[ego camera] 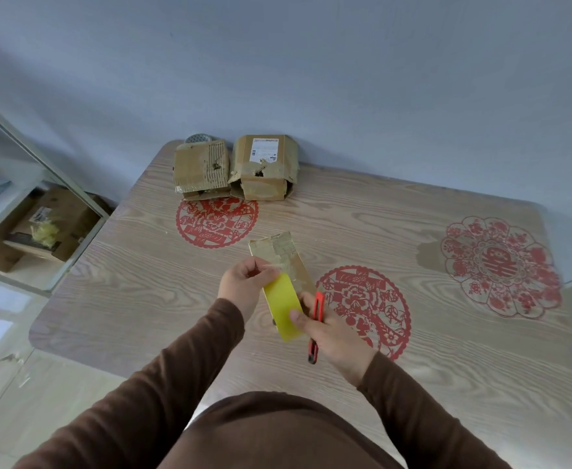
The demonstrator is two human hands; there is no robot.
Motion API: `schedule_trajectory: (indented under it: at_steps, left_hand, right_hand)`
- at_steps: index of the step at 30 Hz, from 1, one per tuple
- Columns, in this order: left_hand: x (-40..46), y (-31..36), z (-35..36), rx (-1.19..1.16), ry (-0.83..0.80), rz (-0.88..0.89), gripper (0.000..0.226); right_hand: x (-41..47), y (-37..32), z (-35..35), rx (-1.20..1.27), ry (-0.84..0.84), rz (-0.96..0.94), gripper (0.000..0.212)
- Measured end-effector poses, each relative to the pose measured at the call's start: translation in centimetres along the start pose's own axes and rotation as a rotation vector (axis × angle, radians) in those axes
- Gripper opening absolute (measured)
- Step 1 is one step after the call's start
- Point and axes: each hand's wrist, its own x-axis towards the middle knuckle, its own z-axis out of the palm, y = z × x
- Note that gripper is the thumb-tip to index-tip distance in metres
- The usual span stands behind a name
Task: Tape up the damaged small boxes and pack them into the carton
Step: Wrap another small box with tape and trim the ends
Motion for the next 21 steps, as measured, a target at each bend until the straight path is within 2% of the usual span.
schedule_trajectory:
  at_steps: [3,8,13,17,19,21]
  left_hand:
    - [0.2,-0.6,0.2,0.014,-0.039,0.035,0.011]
    - [0.9,-0.2,0.0,-0.062,-0.12,0.003,0.013]
    - [1.3,0.0,0.1,-0.06,-0.108,-0.05,0.015]
    - [1.8,0.1,0.3,-0.022,-0.102,-0.101,0.016]
    - [2.8,0.6,0.1,0.015,-0.095,-0.08,0.01]
    - [4.3,1.4,-0.1,0.05,-0.072,-0.054,0.008]
  right_hand:
    - [-0.3,0.0,0.0,-0.044,0.073,-0.066,0.033]
    - [-0.8,0.0,0.0,-0.099,0.102,-0.104,0.042]
    - [-1.2,0.3,-0.4,-0.084,0.021,-0.062,0.031]
    - [-1.7,0.7,-0.3,-0.108,-0.016,-0.057,0.067]
    - [-2.1,0.5,-0.5,-0.16,0.002,-0.082,0.065]
    - [-2.7,0.4,-0.6,-0.213,0.033,-0.066,0.054]
